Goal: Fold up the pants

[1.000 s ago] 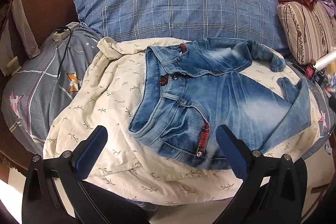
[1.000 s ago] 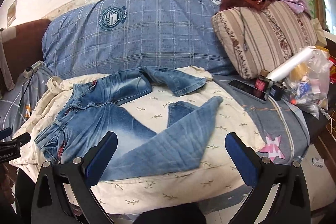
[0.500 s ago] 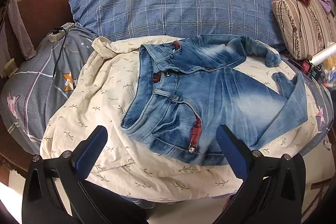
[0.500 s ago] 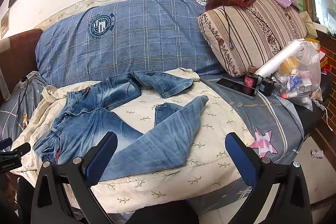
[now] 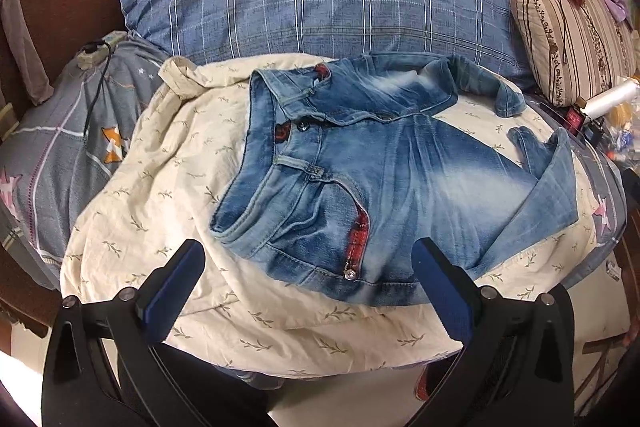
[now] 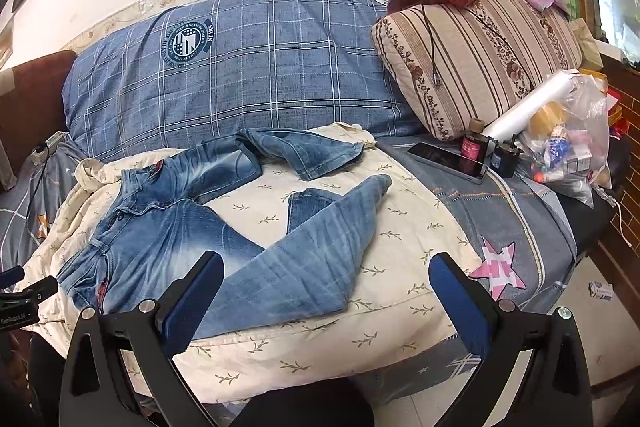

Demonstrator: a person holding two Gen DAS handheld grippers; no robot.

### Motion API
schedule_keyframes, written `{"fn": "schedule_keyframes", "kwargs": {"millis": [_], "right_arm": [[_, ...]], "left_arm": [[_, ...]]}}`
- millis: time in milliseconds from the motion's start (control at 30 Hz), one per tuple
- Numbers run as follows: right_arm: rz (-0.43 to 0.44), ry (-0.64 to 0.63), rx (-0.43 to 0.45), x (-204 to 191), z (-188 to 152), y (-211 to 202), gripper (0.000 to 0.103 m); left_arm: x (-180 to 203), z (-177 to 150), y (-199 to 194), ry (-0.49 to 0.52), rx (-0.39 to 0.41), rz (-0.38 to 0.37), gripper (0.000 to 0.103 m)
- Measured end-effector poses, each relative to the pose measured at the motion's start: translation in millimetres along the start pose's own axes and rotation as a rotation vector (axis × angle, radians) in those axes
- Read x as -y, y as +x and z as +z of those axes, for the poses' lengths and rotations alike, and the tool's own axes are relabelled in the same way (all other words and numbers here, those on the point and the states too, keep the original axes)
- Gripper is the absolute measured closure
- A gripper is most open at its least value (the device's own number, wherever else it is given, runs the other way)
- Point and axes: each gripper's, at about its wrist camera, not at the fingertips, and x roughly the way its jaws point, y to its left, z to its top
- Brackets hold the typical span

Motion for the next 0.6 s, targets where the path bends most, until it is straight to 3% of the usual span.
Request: {"fn": "schedule_keyframes", "kwargs": {"millis": [400, 600], "right_arm": [[-0.024, 0.025, -0.031, 14.8, -1.4, 14.5, 0.0], [0.018, 0.097, -0.075, 32.0, 12.7, 40.2, 0.0]], "left_arm": [[6.1, -0.3, 14.7, -0.005, -0.068, -0.045, 0.0], [-2.2, 12.8, 24.2, -0.019, -0.11, -0.058, 0.0]]}}
